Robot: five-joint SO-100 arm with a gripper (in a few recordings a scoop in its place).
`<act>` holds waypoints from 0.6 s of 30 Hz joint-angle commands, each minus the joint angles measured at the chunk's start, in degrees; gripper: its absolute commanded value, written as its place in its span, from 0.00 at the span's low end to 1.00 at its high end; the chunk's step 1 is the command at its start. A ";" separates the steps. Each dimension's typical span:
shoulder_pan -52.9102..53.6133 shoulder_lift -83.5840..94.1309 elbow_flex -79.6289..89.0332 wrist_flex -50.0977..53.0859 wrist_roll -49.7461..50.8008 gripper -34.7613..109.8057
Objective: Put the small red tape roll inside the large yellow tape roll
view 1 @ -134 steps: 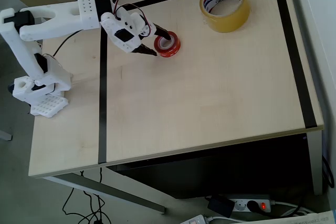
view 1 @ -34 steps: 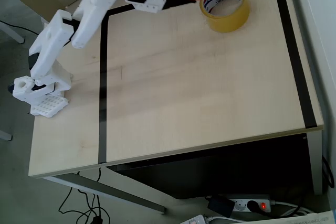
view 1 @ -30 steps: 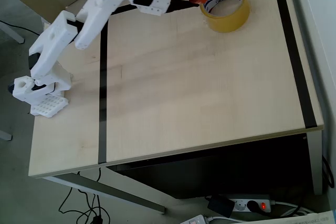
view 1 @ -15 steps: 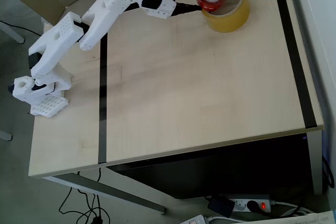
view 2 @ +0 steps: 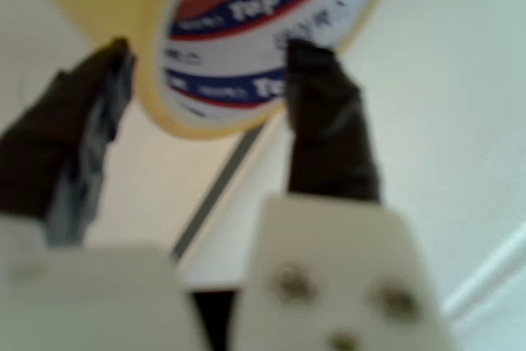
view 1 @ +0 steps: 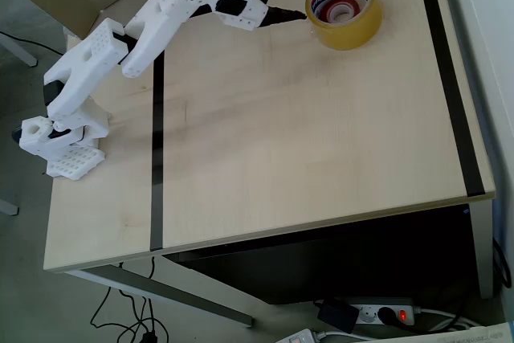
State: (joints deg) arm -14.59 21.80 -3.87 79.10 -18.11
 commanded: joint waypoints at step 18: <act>3.60 47.55 17.05 24.52 5.71 0.24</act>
State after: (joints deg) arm -10.46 49.39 3.16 102.74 -13.71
